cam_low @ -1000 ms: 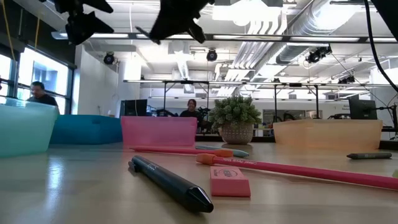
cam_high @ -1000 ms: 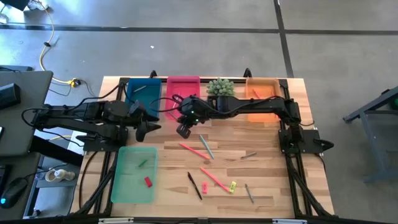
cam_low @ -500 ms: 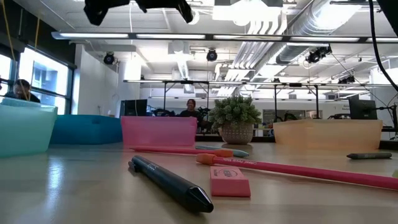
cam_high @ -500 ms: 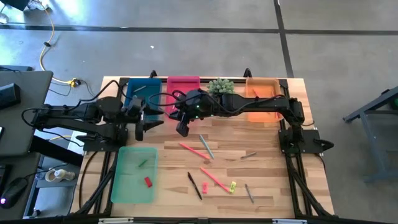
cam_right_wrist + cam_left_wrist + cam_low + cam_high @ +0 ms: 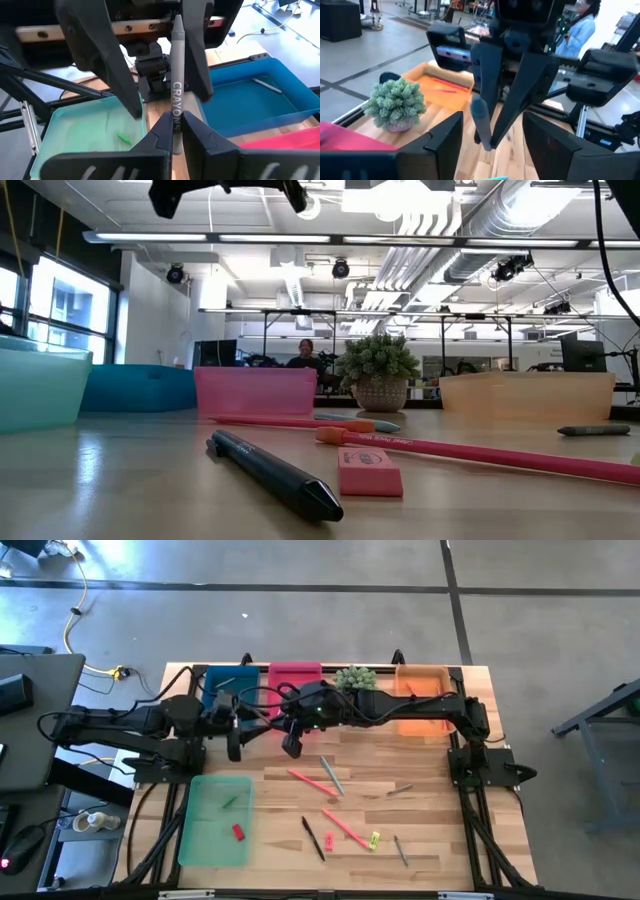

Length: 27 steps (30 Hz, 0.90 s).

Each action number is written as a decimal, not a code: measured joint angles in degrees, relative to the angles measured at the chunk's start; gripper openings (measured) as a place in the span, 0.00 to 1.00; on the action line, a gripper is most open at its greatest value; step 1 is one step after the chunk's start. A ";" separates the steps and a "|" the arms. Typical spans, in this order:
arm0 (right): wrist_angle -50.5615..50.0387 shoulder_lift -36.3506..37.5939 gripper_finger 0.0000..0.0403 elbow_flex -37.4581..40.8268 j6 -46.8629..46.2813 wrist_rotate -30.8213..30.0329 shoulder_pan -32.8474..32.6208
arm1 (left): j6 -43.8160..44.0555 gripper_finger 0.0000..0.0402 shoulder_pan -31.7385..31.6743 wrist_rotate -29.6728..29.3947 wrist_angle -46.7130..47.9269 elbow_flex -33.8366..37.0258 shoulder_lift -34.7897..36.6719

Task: Sort crayons/erasers/pens/pencils in bins
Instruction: Put the gray crayon into the blue bin

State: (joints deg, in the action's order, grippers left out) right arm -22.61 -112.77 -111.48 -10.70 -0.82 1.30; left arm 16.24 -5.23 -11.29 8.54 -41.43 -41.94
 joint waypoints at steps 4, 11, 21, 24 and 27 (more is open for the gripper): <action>-0.18 0.00 0.02 0.00 -0.04 0.00 0.02 | 0.02 0.36 0.00 -0.90 0.15 0.00 -0.71; -0.31 0.00 0.02 0.00 0.28 0.37 0.05 | -1.33 0.14 0.00 -1.39 0.17 0.00 -0.50; -0.68 0.00 0.02 0.00 0.74 0.20 0.10 | -1.44 0.03 0.00 -1.35 0.21 0.00 -0.52; -0.75 0.00 0.03 0.00 0.72 0.15 0.11 | -1.44 0.06 0.00 -1.33 0.21 0.00 -0.54; -1.60 0.00 0.07 0.00 0.67 0.21 0.11 | -1.46 0.07 0.00 -1.28 0.24 0.00 -0.61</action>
State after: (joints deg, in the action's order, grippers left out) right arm -24.21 -112.77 -111.48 -10.03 -0.61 1.41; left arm 14.79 -5.23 -12.57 8.78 -41.43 -42.55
